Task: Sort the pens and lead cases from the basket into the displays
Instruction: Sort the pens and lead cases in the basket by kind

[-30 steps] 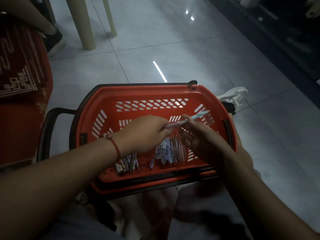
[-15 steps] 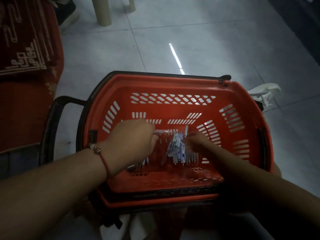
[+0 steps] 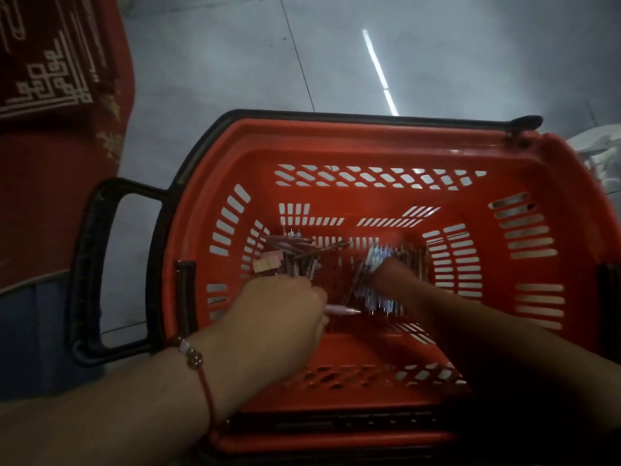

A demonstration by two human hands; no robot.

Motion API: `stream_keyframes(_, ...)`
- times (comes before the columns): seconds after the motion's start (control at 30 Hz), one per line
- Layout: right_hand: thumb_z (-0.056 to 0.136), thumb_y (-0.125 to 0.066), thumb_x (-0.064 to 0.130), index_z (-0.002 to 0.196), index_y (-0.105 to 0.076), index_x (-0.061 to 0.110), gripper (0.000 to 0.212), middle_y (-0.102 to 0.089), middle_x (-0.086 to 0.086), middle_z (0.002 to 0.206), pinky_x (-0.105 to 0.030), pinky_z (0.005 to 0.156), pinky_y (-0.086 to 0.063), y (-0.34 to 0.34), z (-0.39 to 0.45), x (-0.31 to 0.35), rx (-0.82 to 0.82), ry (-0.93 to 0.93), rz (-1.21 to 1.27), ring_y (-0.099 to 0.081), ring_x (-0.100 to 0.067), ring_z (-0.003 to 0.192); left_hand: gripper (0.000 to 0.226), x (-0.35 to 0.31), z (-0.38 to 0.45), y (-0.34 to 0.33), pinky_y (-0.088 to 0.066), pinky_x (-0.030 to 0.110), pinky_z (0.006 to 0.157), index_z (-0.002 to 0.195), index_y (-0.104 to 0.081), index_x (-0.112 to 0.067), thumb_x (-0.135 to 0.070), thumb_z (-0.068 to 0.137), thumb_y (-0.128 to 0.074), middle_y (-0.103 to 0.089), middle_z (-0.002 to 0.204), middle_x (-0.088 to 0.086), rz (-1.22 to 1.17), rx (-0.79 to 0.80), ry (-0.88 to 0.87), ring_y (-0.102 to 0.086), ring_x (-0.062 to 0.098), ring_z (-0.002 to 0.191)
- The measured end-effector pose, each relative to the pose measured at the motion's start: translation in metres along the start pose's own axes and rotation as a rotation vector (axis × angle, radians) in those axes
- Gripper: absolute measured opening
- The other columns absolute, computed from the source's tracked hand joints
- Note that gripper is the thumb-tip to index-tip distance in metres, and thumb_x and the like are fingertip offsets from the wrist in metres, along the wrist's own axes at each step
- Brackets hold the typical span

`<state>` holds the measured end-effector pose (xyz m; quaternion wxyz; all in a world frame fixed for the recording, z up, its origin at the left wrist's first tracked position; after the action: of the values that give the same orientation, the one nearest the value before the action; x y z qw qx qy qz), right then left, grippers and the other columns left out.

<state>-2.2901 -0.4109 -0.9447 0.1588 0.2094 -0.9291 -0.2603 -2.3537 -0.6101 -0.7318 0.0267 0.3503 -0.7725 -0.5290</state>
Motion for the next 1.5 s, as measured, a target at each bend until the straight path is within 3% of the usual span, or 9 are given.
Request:
stream_keyframes(0.17,0.098,-0.056,0.020,0.086,-0.060,0.014,0.014,-0.061,-0.003,0.080,-0.019,0.051,-0.043,0.016,-0.017,0.003,0.005,0.045,-0.020,-0.056,-0.013,0.065,0.022,0.004,-0.003,-0.005,-0.050,0.033,0.079,0.106,-0.060,-0.027,-0.040,0.100,-0.044,-0.061,0.104,-0.005,0.014,0.072,-0.015,-0.057,0.015,0.092)
stream_keyframes(0.27,0.099,-0.056,0.030,0.091,-0.063,0.010,0.023,-0.067,-0.012,0.089,-0.023,0.063,-0.048,0.036,-0.044,0.023,0.099,0.127,0.002,-0.058,-0.017,0.070,0.021,-0.003,-0.002,0.003,-0.044,0.033,0.083,0.109,-0.062,-0.028,-0.036,0.099,-0.045,-0.060,0.104,-0.006,0.049,0.010,-0.066,-0.056,0.015,0.096)
stream_keyframes(0.5,0.094,-0.065,0.034,0.107,-0.067,0.008,0.029,-0.069,-0.010,0.092,-0.028,0.067,-0.052,0.068,-0.203,0.049,0.599,0.317,0.707,-0.064,-0.021,0.078,0.020,-0.025,-0.002,0.028,-0.051,0.038,0.082,0.110,-0.064,-0.024,-0.029,0.098,-0.049,-0.061,0.103,-0.003,0.100,-0.097,-0.203,-0.057,0.019,0.097)
stream_keyframes(0.7,0.089,-0.067,0.005,0.098,-0.066,0.005,0.009,-0.065,-0.008,0.072,-0.021,0.054,-0.046,0.066,-0.257,0.032,0.281,0.304,0.956,-0.060,-0.013,0.060,0.021,-0.049,-0.005,0.042,-0.049,0.031,0.076,0.103,-0.064,-0.025,-0.034,0.099,-0.046,-0.060,0.093,-0.006,0.090,-0.100,-0.316,-0.056,0.013,0.087)
stream_keyframes(0.97,0.091,-0.066,0.025,0.095,-0.073,0.011,0.016,-0.064,0.004,0.069,-0.017,0.054,-0.049,0.086,-0.251,-0.004,0.114,0.185,1.314,-0.060,-0.006,0.058,0.026,-0.055,-0.019,0.042,-0.035,0.026,0.057,0.089,-0.054,-0.027,-0.048,0.099,-0.042,-0.058,0.080,-0.007,0.028,-0.157,-0.252,-0.055,0.011,0.070)
stream_keyframes(1.1,0.091,-0.066,0.023,0.120,-0.062,0.001,0.037,-0.068,-0.004,0.087,-0.019,0.061,-0.052,0.090,-0.254,0.005,0.162,0.307,1.275,-0.061,-0.009,0.069,0.025,-0.047,-0.022,0.046,-0.029,0.022,0.051,0.086,-0.051,-0.028,-0.045,0.100,-0.042,-0.055,0.076,-0.008,0.035,-0.193,-0.187,-0.050,0.007,0.065)
stream_keyframes(1.23,0.089,-0.065,0.020,0.120,-0.063,0.005,0.034,-0.067,-0.008,0.096,-0.025,0.070,-0.052,0.103,-0.256,0.016,0.176,0.447,1.200,-0.062,-0.015,0.078,0.025,-0.041,-0.018,0.050,-0.034,0.026,0.055,0.087,-0.052,-0.027,-0.045,0.100,-0.041,-0.054,0.077,-0.009,0.059,-0.214,-0.142,-0.049,0.008,0.066)
stream_keyframes(1.33,0.094,-0.062,0.028,0.108,-0.065,0.004,0.028,-0.067,-0.006,0.083,-0.026,0.066,-0.053,0.119,-0.258,0.017,0.128,0.449,0.878,-0.062,-0.016,0.073,0.025,-0.042,-0.014,0.053,-0.039,0.027,0.061,0.100,-0.060,-0.024,-0.042,0.100,-0.043,-0.057,0.088,-0.006,0.144,-0.268,-0.155,-0.054,0.013,0.078)
stream_keyframes(1.5,0.094,-0.064,0.018,0.107,-0.071,0.017,0.014,-0.076,-0.003,0.090,-0.021,0.066,-0.053,0.110,-0.254,0.023,0.228,0.411,0.210,-0.070,-0.010,0.077,0.027,-0.039,-0.003,0.061,-0.046,0.030,0.070,0.116,-0.059,-0.026,-0.040,0.097,-0.046,-0.055,0.099,-0.005,0.215,-0.342,-0.173,-0.052,0.015,0.089)
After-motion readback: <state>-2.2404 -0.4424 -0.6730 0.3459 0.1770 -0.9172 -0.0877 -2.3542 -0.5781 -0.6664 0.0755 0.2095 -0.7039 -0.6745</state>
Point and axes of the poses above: each hand's wrist, its own z-axis towards the middle knuckle, its own y-axis out of the back of the hand, x = y × z, the point moved 5 cm from there along z, towards the middle knuckle
